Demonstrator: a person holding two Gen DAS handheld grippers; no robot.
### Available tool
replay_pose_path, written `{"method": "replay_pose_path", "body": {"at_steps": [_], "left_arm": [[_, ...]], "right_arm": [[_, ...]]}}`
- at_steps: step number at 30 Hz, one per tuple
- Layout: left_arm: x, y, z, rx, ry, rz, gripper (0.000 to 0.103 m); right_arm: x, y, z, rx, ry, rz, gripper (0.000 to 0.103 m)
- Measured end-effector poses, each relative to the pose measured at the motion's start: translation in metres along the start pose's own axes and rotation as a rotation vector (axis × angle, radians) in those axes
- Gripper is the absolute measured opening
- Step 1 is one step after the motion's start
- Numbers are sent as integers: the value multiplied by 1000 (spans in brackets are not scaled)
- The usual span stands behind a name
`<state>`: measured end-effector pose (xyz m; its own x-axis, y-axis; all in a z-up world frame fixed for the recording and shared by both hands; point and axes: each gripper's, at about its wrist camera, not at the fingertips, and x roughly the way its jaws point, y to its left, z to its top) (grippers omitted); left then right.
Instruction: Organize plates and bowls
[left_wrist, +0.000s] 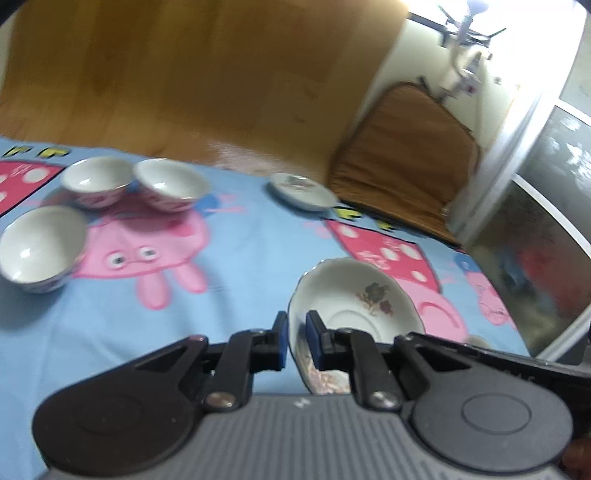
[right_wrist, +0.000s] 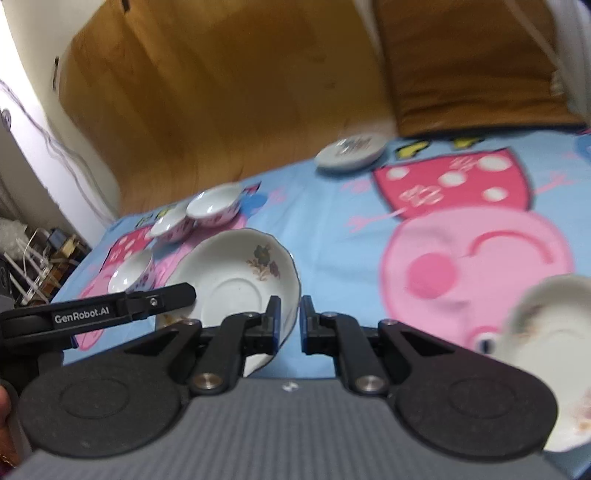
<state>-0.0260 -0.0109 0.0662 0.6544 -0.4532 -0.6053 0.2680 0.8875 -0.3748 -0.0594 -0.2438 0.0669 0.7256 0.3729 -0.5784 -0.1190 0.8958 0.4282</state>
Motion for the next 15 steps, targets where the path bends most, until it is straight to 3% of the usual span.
{"method": "replay_pose_path", "body": {"at_steps": [15], "left_arm": [[53, -128, -20, 183, 98, -121, 13]], "right_arm": [[-90, -85, -22, 105, -137, -188, 13]]}}
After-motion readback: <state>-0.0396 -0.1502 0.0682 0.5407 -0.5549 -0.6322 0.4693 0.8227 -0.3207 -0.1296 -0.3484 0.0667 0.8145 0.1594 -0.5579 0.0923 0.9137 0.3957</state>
